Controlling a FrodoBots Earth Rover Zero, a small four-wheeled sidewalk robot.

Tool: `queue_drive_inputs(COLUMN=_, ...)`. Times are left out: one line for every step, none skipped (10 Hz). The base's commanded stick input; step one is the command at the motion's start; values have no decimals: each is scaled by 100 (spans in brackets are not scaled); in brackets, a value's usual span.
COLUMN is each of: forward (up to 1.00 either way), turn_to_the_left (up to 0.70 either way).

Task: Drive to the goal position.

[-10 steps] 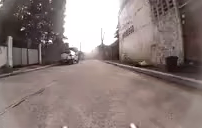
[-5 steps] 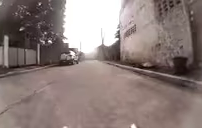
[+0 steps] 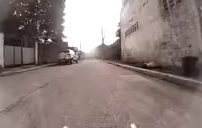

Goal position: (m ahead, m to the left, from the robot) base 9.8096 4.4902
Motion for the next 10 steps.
queue_drive_inputs(forward=70, turn_to_the_left=1)
queue_drive_inputs(forward=70, turn_to_the_left=1)
queue_drive_inputs(forward=70, turn_to_the_left=1)
queue_drive_inputs(forward=70, turn_to_the_left=1)
queue_drive_inputs(forward=70, turn_to_the_left=1)
queue_drive_inputs(forward=70, turn_to_the_left=1)
queue_drive_inputs(forward=70, turn_to_the_left=1)
queue_drive_inputs(forward=70, turn_to_the_left=1)
queue_drive_inputs(forward=70, turn_to_the_left=1)
queue_drive_inputs(forward=70, turn_to_the_left=1)
